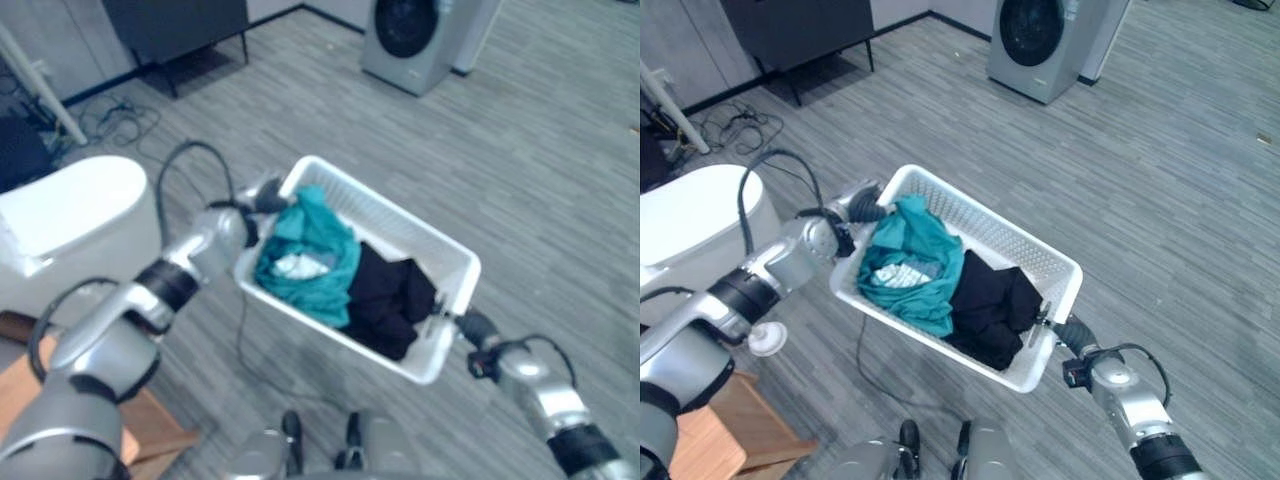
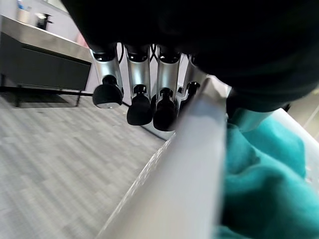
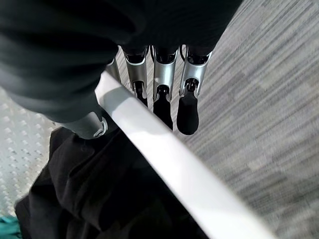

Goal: Grab the laundry basket,head to the washer,open it,put in the laundry and shut it.

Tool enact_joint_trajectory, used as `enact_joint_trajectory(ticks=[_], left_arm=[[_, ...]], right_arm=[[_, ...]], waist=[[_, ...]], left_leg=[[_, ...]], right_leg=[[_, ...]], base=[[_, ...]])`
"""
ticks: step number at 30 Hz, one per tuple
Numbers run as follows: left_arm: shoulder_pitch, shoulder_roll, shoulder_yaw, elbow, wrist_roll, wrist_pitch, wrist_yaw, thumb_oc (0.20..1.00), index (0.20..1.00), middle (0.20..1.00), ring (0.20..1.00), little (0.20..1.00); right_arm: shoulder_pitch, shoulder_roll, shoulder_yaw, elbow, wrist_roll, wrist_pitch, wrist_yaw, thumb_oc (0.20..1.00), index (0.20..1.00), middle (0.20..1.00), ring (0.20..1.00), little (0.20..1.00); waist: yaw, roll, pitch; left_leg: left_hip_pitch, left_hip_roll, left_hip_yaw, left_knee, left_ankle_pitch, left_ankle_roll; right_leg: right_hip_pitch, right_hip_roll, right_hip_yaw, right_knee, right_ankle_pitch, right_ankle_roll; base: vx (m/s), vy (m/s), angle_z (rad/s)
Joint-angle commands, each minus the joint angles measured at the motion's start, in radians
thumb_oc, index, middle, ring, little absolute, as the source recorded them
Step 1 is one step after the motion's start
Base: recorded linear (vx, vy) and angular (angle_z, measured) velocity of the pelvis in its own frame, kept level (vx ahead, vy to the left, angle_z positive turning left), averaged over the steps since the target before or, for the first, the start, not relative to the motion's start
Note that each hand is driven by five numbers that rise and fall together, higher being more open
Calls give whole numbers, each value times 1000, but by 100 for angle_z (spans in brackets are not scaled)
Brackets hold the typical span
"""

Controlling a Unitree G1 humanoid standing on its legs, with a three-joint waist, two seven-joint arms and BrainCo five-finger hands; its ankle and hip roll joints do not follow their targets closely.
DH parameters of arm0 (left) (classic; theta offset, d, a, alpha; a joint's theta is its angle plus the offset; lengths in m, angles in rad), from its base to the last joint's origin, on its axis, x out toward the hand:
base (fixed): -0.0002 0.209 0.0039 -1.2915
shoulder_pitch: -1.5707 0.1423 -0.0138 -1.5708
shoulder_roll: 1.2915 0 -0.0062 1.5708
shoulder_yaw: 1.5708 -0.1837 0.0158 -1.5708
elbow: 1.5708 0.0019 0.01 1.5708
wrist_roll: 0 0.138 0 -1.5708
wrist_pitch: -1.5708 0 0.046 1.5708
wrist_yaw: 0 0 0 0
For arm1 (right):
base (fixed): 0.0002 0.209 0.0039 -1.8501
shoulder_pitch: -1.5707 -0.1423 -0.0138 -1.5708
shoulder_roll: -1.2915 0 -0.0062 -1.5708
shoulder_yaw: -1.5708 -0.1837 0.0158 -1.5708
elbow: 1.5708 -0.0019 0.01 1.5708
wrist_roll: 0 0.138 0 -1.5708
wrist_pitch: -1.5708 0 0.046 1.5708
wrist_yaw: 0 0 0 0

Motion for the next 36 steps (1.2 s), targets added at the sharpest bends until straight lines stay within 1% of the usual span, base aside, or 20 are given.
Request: enact_joint_trajectory(ticks=[1,2,4,5,6,11,13,14,15,16,19,21,23,24,25,26,27,28,33,36], left_arm=[[-112,-133,35,9,-43,-80,20,200,200,200,200,200],[-113,-155,37,36,-48,-80,29,200,200,200,200,200],[-107,-162,39,49,-48,-81,37,200,200,200,200,200],[-90,-163,45,50,-44,-82,40,200,200,200,200,200],[-59,-143,61,33,-34,-78,37,200,200,200,200,200],[-42,-146,61,32,-21,-87,30,200,200,200,200,200],[-32,-152,68,34,-22,-95,28,200,200,200,200,200],[-30,-149,66,37,-23,-97,27,200,200,200,200,200],[-38,-131,60,20,-34,-94,28,200,200,200,200,200],[-38,-131,60,19,-35,-93,28,200,200,200,200,200],[-39,-119,68,-10,-85,-91,35,200,200,200,200,200],[-51,-129,68,-26,-89,-86,34,200,200,200,200,200],[-64,-140,71,-23,-79,-85,36,200,200,200,200,200],[-71,-147,74,-13,-69,-88,44,200,200,200,200,200],[-71,-148,74,-12,-69,-88,44,200,200,200,200,200],[-70,-147,80,-6,-64,-89,49,200,200,200,200,200],[-64,-140,84,2,-65,-94,56,200,200,200,200,200],[-56,-127,79,-4,-72,-96,52,200,200,200,200,200],[-54,-110,75,-14,-90,-97,47,200,200,200,200,200],[-59,-87,79,-20,-88,-103,50,200,200,200,200,200]], right_arm=[[-142,-14,-64,-107,69,-141,8,200,200,200,200,200],[-129,-32,-70,-138,75,-143,11,200,200,200,200,200],[-128,-37,-64,-148,74,-143,14,200,200,200,200,200],[-127,-37,-58,-153,69,-143,16,200,200,200,200,200],[-126,-39,-54,-169,58,-134,21,200,200,200,200,200],[-96,-48,-82,-188,78,-134,19,200,200,200,200,200],[-84,-53,-89,-209,108,-143,14,200,200,200,200,200],[-89,-53,-93,-208,122,-149,5,200,200,200,200,200],[-96,-58,-96,-209,144,-157,-10,200,200,200,200,200],[-96,-58,-96,-209,144,-157,-10,200,200,200,200,200],[-130,-49,-69,-194,152,-161,-32,200,200,200,200,200],[-129,-48,-73,-202,158,-159,-42,200,200,200,200,200],[-122,-51,-82,-219,155,-162,-43,200,200,200,200,200],[-109,-58,-94,-228,155,-168,-47,200,200,200,200,200],[-108,-58,-95,-229,155,-168,-47,200,200,200,200,200],[-108,-59,-96,-225,153,-173,-50,200,200,200,200,200],[-122,-58,-81,-206,152,-179,-52,200,200,200,200,200],[-153,-53,-61,-179,154,-186,-55,200,200,200,200,200],[-220,-45,-23,-129,148,-188,-66,200,200,200,200,200],[-269,-48,-4,-103,130,-185,-68,200,200,200,200,200]], waist=[[-52,57,-56],[-73,63,-56],[-77,69,-53],[-77,73,-48],[-74,73,-45],[-90,48,-100],[-99,60,-125],[-102,63,-127],[-93,49,-121],[-95,51,-120],[-55,41,-94],[-40,19,-80],[-31,6,-72],[-19,-12,-60],[-19,-17,-61],[-4,-14,-57],[28,-7,-51],[55,2,-49],[69,10,-44],[70,12,-90]], left_leg=[[-24,1,-13,55,-78,-47],[12,-2,-31,35,-100,-57],[39,-1,-29,24,-111,-61],[62,3,-19,16,-118,-66],[107,12,7,8,-137,-77],[165,43,6,22,-164,-109],[166,112,24,130,-121,-148],[128,161,31,260,-65,-175],[39,239,24,510,52,-188],[33,244,20,519,49,-190],[-64,304,-6,730,114,-194],[-124,321,24,661,77,-189],[-154,297,42,522,35,-192],[-202,248,68,361,38,-185],[-196,240,71,348,45,-183],[-223,203,56,255,56,-187],[-251,123,11,78,110,-198],[-252,79,-30,-54,140,-206],[-274,91,-50,-112,162,-211],[-237,110,13,-84,181,-197]], right_leg=[[168,112,44,-404,105,-52],[121,92,87,-556,162,-38],[107,78,65,-641,200,-25],[90,54,15,-694,223,-16],[81,28,-88,-754,230,-7],[154,55,-70,-766,284,-22],[208,93,-106,-750,267,-55],[239,115,-121,-753,254,-78],[297,153,-124,-766,227,-129],[296,157,-127,-767,228,-130],[383,212,-120,-790,176,-176],[415,195,-130,-793,159,-169],[434,182,-132,-789,145,-156],[438,162,-148,-776,144,-153],[437,155,-149,-775,144,-151],[454,163,-145,-770,137,-147],[482,180,-132,-759,116,-141],[510,197,-114,-747,81,-142],[531,203,-86,-715,41,-152],[580,190,-66,-710,2,-139]], base=[[378,-176,106],[286,-119,106],[259,-91,49],[415,-162,24],[325,-122,12],[358,-191,-23],[412,-330,13],[433,-541,30],[264,-424,18],[249,-399,4],[267,-265,-50],[210,-144,-8],[172,-9,-4],[106,-10,-14],[142,5,0],[272,42,17],[498,61,-10],[406,49,-30],[293,53,-57],[440,128,-25]])
